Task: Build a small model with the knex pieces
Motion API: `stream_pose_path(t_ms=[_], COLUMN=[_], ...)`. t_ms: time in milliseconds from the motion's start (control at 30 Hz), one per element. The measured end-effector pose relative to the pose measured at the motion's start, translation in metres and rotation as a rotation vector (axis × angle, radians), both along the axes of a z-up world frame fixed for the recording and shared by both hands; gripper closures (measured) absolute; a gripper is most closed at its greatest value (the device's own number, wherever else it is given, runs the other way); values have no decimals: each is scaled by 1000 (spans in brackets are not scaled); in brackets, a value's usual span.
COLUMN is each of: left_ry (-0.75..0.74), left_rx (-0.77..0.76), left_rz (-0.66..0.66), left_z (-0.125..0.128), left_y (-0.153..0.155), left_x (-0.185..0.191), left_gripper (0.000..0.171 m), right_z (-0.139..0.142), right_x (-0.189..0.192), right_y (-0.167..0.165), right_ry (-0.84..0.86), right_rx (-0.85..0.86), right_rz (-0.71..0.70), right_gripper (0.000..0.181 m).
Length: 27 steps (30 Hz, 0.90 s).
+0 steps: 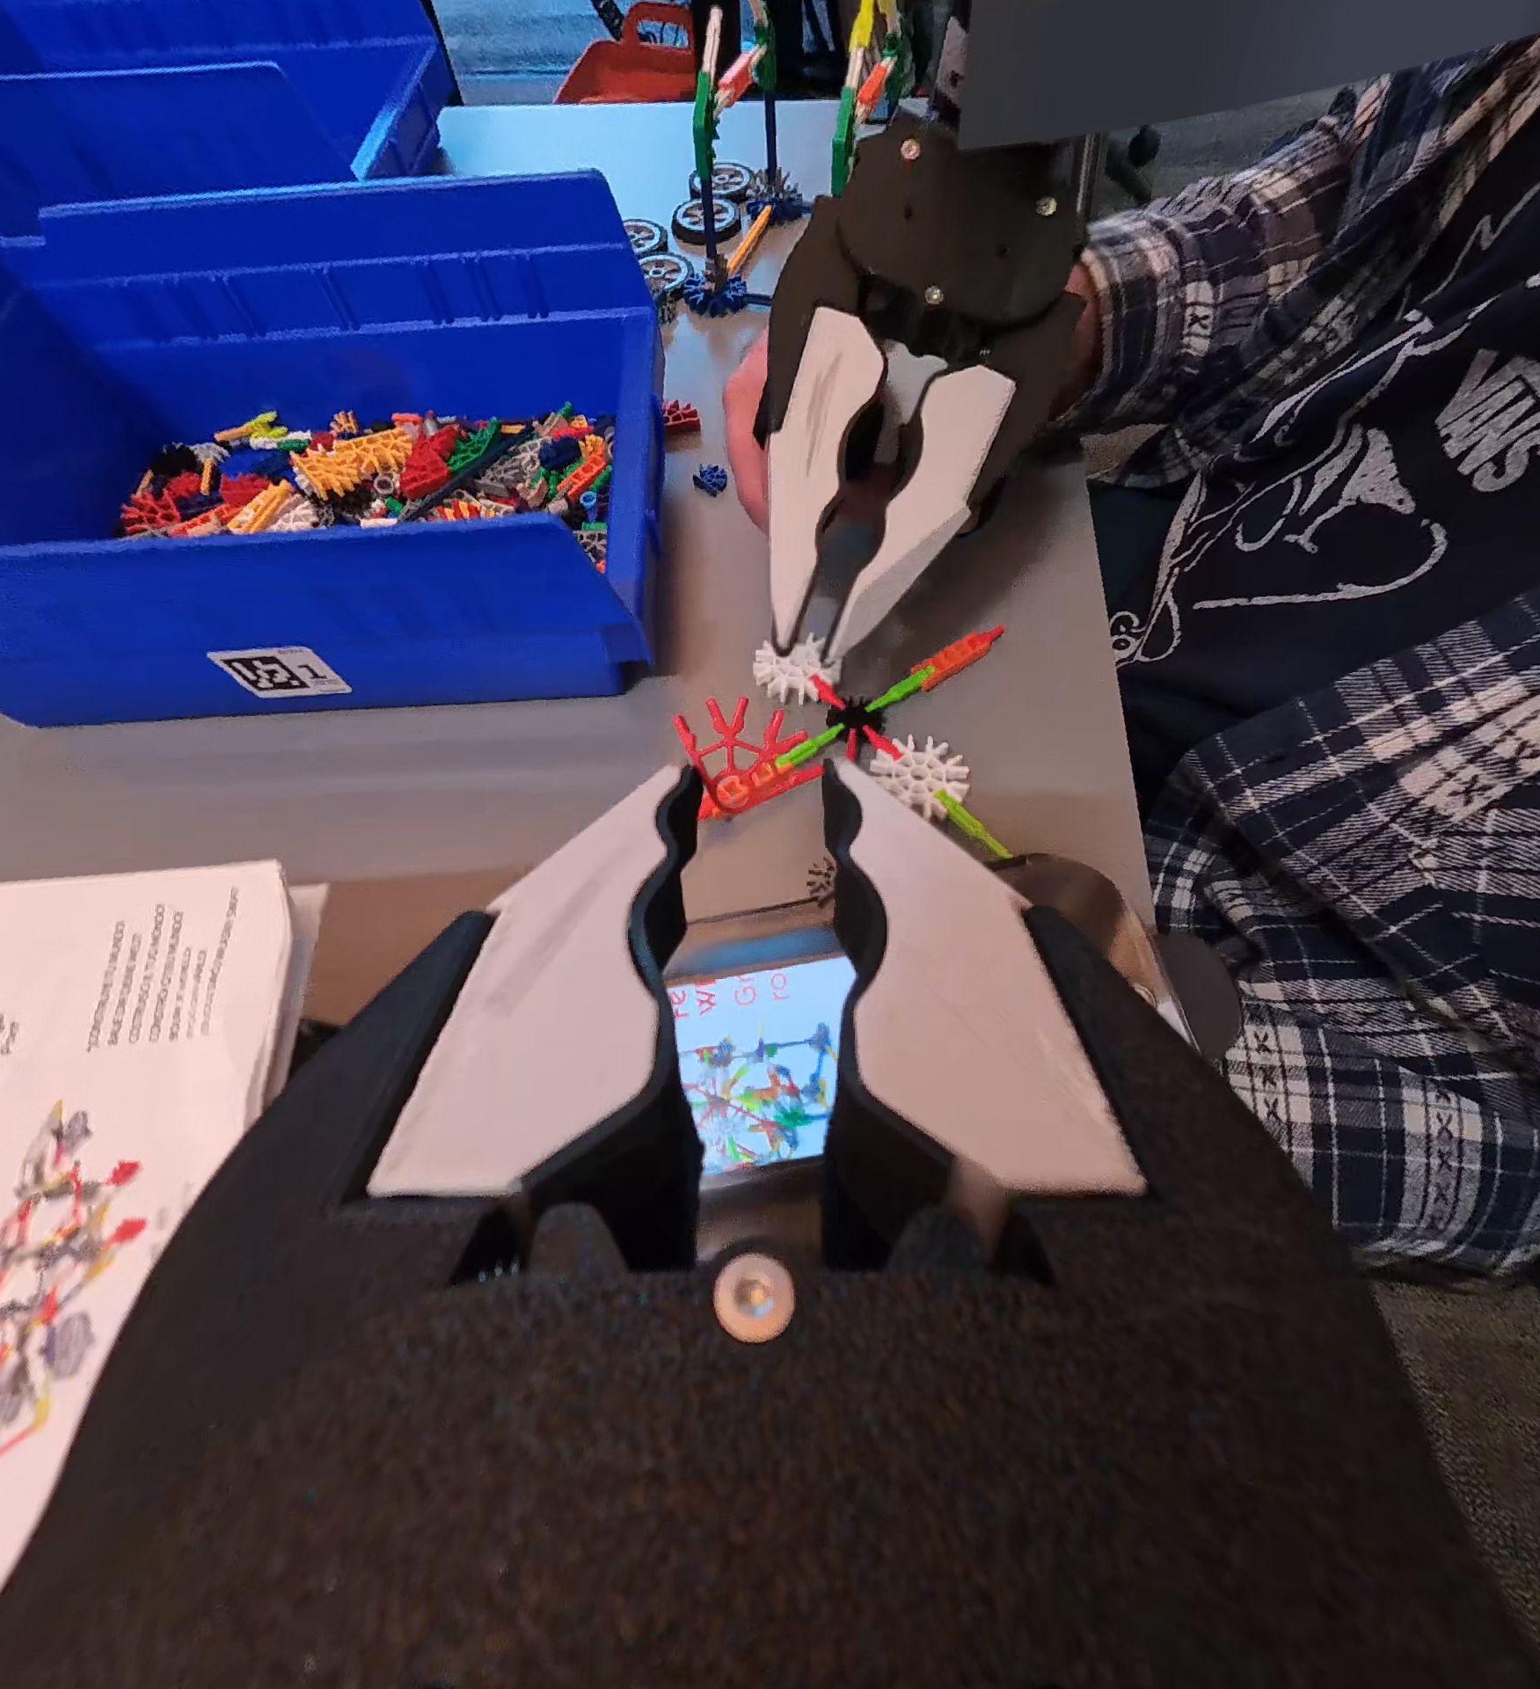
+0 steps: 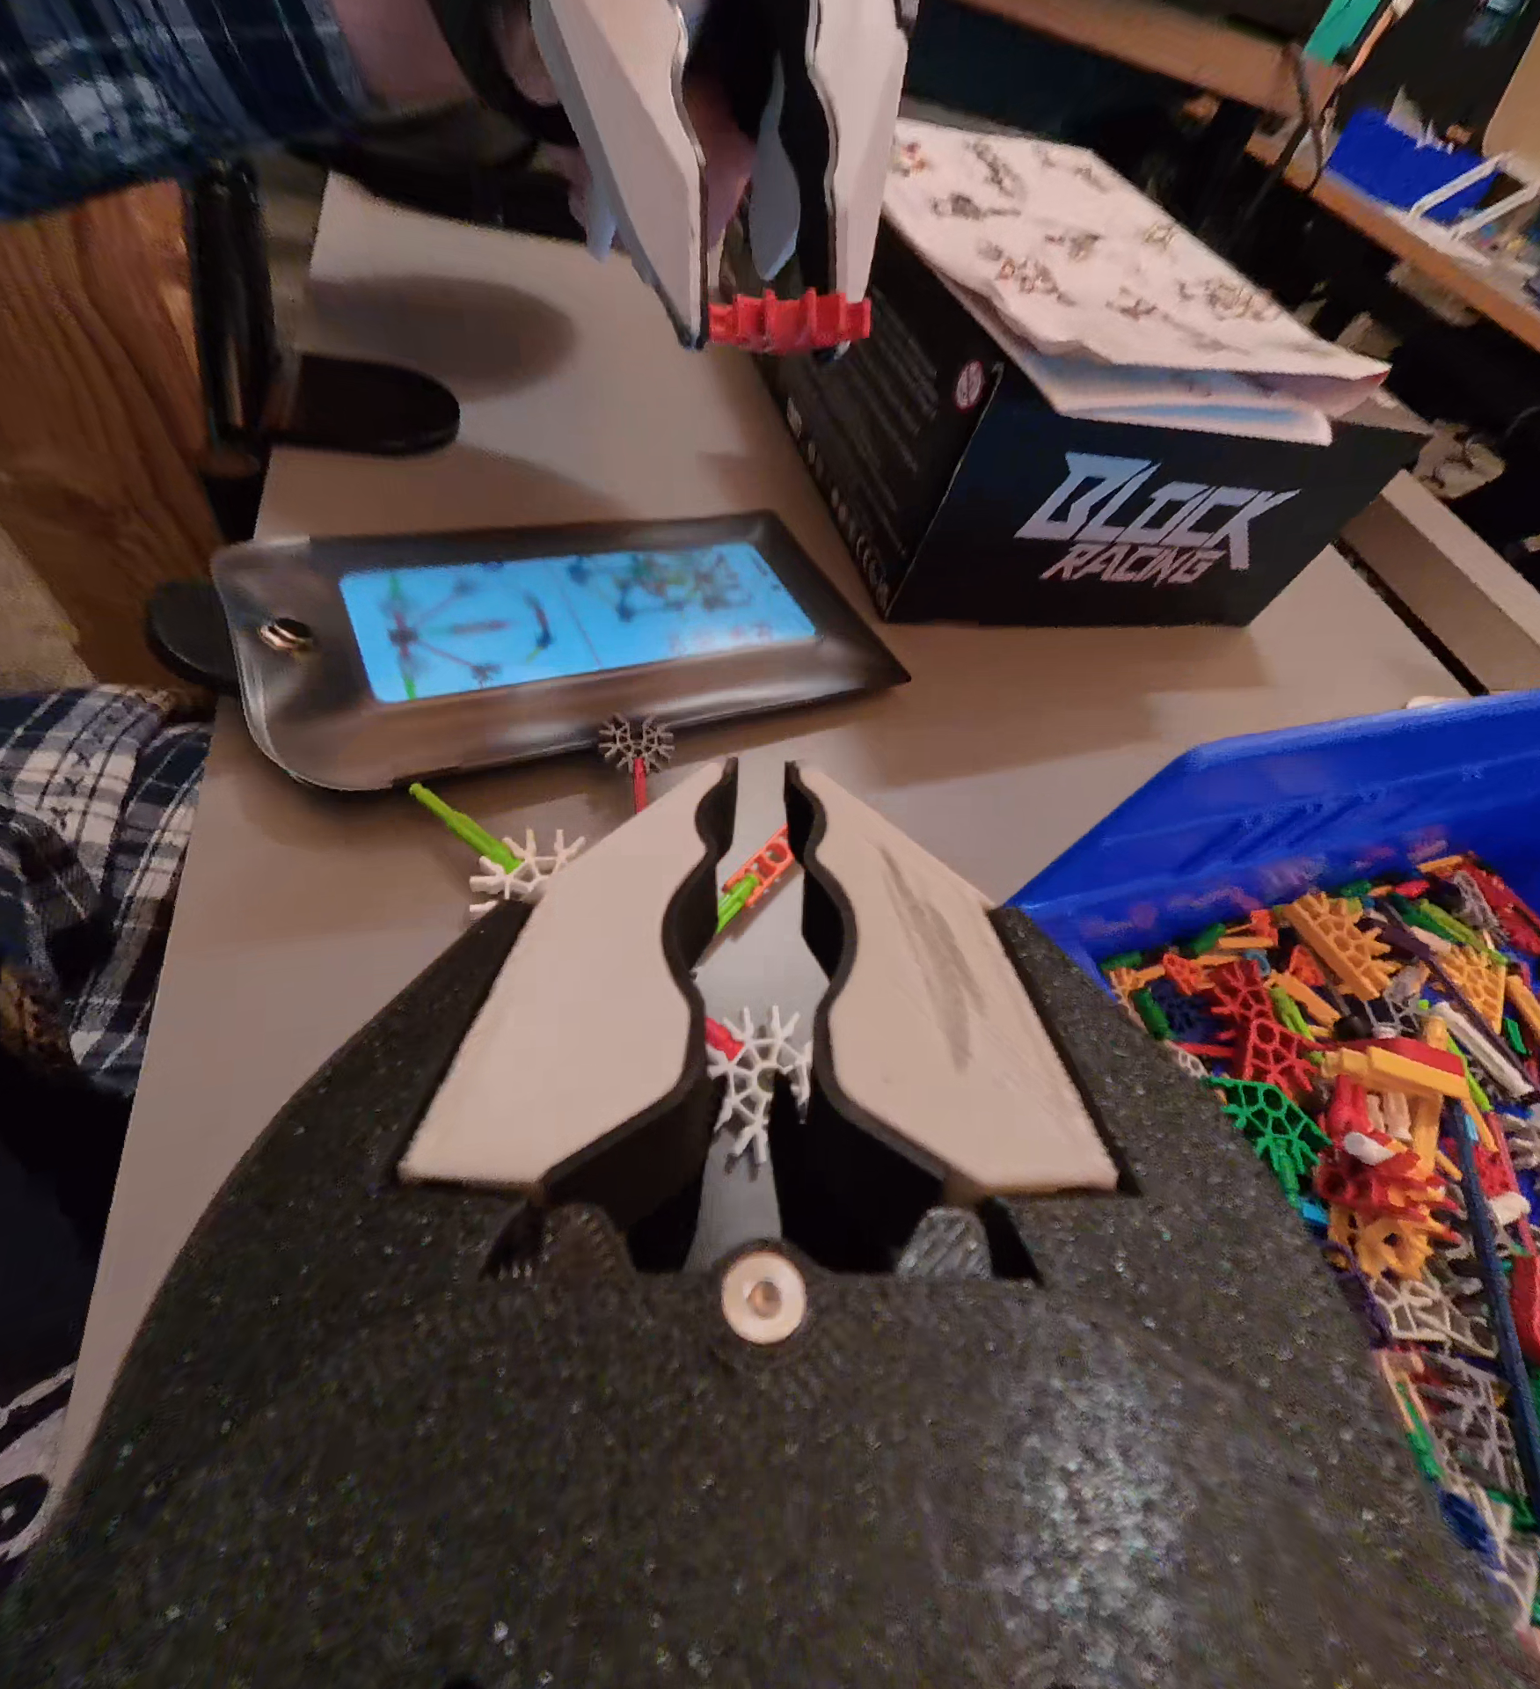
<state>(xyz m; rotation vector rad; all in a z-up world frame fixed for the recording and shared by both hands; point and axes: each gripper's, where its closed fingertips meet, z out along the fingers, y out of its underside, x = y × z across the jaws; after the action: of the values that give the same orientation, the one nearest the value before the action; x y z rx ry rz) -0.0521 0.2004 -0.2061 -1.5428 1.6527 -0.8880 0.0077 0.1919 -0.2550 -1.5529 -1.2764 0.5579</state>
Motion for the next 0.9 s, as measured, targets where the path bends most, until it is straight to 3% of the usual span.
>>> stream_pose_path(t_ms=[433,900], left_ry=[307,334], left_rx=[264,327], left_rz=[17,48], left_z=[-48,-40], left_y=[8,23], left_x=[-8,-12], left_gripper=[146,146], right_z=[-2,1], right_x=[-25,-32], right_y=[6,1], right_ry=[-72,-40], right_rx=[-40,-68], right_rz=[-19,30], right_gripper=[164,163])
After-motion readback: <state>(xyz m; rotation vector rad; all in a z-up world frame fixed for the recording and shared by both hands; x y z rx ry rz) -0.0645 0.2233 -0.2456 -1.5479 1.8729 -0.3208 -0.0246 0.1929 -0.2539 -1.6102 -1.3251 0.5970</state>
